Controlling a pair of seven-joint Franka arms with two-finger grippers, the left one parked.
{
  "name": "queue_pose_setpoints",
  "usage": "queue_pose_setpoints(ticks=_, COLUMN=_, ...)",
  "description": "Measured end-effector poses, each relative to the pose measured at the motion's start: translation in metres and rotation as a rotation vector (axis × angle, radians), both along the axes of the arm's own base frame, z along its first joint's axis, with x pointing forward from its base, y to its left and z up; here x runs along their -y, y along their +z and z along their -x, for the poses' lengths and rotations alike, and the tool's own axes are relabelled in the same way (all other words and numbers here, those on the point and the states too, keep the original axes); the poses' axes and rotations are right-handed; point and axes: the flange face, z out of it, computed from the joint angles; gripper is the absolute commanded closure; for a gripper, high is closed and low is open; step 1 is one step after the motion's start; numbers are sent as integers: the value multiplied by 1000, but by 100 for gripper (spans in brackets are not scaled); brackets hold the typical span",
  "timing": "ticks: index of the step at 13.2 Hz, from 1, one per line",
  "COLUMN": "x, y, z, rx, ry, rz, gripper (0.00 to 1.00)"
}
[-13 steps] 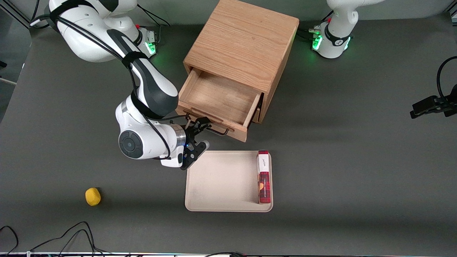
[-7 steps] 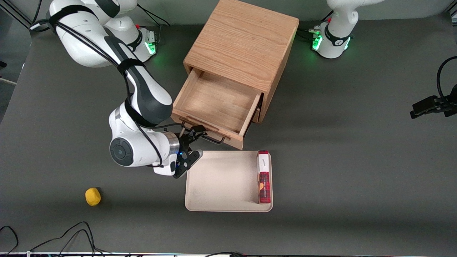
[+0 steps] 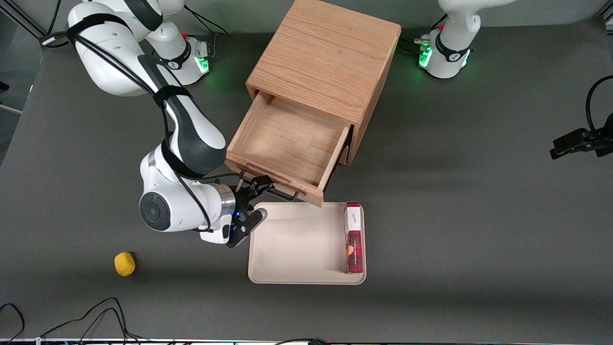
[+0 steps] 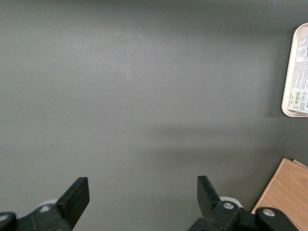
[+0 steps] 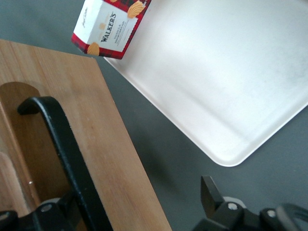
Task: Open upper drawer
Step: 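Pull the handle with the right gripper, sliding the upper drawer out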
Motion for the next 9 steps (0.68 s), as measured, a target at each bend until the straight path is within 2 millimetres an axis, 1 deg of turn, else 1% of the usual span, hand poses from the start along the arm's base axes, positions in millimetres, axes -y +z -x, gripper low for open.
queue_pose_setpoints(ticks=6, x=26, y=1, z=-20, rx=32, ry=0, rz=8, gripper=0)
queue_pose_setpoints(ticks=9, x=29, y=0, z=-23, rx=30, ry=7, rz=4, gripper=0)
